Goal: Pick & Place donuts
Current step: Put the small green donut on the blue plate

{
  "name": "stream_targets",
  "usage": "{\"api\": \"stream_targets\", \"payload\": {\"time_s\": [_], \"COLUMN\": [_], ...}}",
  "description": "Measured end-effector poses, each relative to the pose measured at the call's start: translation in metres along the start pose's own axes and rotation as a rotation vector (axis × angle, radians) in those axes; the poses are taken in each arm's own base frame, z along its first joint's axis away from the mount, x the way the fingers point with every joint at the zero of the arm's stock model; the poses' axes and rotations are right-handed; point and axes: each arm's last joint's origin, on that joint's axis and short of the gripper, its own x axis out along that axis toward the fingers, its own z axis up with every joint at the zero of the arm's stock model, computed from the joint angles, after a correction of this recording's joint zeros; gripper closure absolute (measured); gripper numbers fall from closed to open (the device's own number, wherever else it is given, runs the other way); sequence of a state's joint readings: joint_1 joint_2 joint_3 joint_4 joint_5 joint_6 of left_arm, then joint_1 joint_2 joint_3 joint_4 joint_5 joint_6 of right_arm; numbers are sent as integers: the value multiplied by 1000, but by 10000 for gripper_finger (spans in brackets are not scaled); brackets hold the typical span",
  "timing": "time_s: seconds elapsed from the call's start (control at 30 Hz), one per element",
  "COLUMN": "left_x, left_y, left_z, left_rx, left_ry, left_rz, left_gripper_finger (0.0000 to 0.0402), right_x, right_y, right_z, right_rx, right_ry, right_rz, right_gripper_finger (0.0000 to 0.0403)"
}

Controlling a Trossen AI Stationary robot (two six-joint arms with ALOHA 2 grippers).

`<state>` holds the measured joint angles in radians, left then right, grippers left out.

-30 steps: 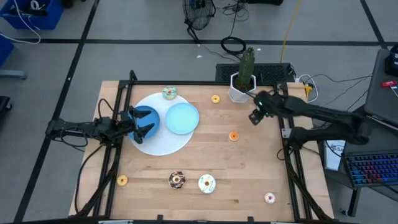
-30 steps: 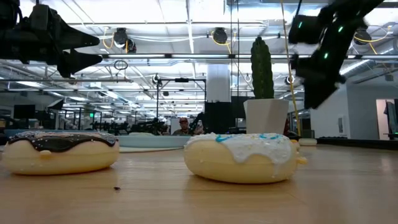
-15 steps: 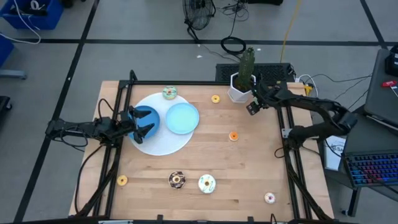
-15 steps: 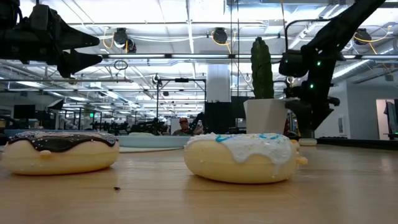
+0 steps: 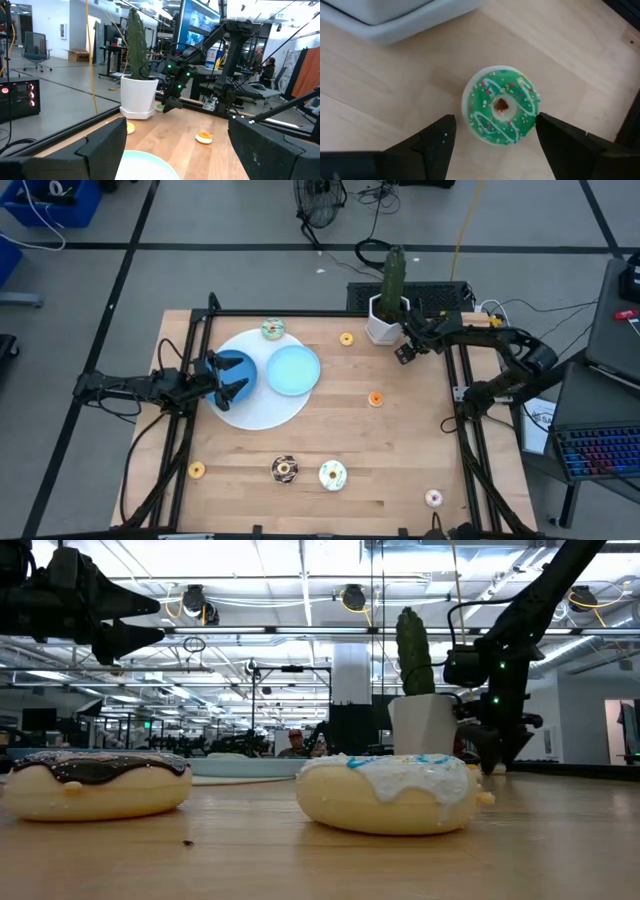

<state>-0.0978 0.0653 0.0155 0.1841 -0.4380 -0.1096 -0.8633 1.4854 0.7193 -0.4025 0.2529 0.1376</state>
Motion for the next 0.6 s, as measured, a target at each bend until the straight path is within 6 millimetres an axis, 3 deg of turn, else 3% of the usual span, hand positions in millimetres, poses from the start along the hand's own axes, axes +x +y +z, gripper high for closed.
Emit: {"api": "stream_targets", "payload": {"time_s": [0.27,0.6], "left_x": [0,0], "left_y": [0,0], "left_z": [0,0], "left_rx": [0,0], "left_ry": [0,0], "left_rz": [0,0], "left_gripper_finger": [57,57], "right_x": [-4,-4], "right_y": [-4,-4], "right_z": [-1,0], "right_rx": [10,16], "right_ry": [-1,-15], "right_rz": [-7,-5], "right_gripper_finger": [150,199]}}
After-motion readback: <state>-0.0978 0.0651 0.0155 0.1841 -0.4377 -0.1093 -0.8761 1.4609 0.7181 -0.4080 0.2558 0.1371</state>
